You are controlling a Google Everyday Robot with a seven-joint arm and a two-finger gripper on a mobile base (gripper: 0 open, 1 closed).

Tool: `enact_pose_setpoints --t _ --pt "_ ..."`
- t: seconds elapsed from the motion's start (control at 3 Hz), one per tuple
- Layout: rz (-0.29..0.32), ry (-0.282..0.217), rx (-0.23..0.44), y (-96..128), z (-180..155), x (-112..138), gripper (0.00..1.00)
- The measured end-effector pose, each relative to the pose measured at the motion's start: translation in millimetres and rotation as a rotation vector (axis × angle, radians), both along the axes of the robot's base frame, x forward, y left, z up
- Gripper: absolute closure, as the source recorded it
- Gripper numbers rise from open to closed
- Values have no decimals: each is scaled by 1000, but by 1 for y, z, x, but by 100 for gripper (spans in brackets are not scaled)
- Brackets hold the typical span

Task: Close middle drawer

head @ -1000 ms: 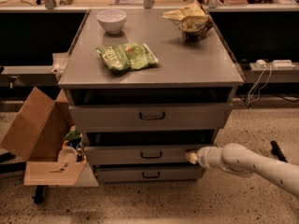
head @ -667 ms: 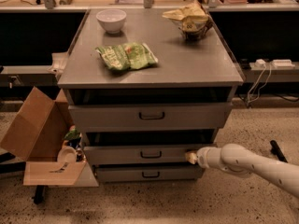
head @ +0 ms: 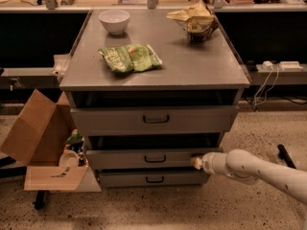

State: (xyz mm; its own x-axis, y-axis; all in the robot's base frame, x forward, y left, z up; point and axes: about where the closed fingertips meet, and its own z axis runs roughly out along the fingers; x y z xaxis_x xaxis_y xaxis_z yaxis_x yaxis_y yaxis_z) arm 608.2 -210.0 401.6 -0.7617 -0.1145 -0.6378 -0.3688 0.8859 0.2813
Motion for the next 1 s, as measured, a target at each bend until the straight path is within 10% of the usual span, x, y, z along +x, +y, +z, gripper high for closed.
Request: enact_pose_setpoints --t 1.0 --pt "-9 -9 14 -2 3 2 100"
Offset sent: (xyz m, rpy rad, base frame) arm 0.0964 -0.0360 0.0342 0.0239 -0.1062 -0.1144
